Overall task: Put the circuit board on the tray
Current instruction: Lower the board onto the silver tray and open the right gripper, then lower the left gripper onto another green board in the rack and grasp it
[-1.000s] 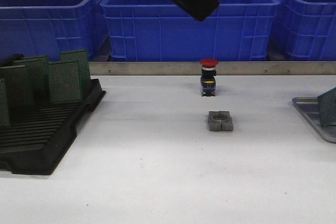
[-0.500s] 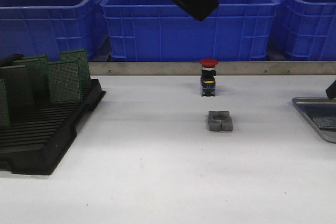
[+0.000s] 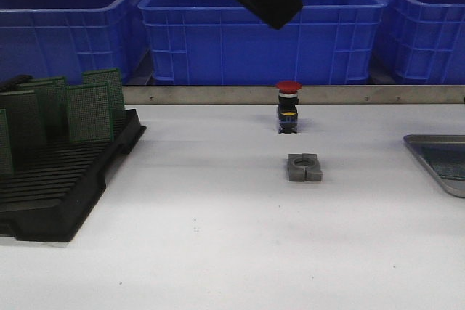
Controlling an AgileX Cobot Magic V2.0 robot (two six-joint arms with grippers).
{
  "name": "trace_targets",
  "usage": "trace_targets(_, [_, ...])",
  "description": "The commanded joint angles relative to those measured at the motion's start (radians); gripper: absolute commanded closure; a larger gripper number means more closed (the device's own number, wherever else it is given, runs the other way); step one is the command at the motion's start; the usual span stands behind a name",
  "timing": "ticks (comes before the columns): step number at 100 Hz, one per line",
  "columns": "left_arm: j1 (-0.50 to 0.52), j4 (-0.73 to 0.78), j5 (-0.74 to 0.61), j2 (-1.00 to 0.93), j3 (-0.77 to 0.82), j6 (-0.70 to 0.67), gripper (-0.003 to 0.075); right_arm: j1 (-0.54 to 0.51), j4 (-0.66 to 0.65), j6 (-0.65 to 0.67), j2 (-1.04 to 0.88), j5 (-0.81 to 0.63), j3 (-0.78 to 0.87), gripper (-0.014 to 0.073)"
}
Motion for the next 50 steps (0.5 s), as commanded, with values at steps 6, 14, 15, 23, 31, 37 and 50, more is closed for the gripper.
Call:
trace_targets(6, [-0.008,-0.066,0.05,-0.051,-0.03,-0.011,0.0133,0.0,0.024,-0.005,-0.162,-0.039,0.006,0.0095])
trace_targets(14, [-0.008,-0.066,0.05,-0.051,-0.03,-0.011,0.0133,0.019,0.022,-0.006,-0.24,-0.084,0.027,0.0095])
trace_targets(15, [-0.008,-0.066,0.05,-0.051,-0.03,-0.011,0.0133,0.024,0.022,-0.006,-0.247,-0.092,0.031,0.0095])
trace_targets(23, [-0.008,-0.066,0.05,-0.051,-0.03,-0.011,0.0133,0.059,0.015,-0.006,-0.325,-0.146,0.055,0.0095])
trace_targets(31, [-0.008,-0.066,0.05,-0.051,-0.03,-0.011,0.0133,0.105,-0.002,-0.006,-0.395,-0.214,0.089,0.0095])
trace_targets(37, [-0.008,-0.066,0.05,-0.051,-0.03,-0.011,0.0133,0.135,-0.011,-0.007,-0.45,-0.262,0.121,0.0095])
trace_targets(50, [-0.008,-0.066,0.05,-0.051,-0.03,-0.011,0.0133,0.195,-0.017,-0.018,-0.556,-0.375,0.199,0.0095])
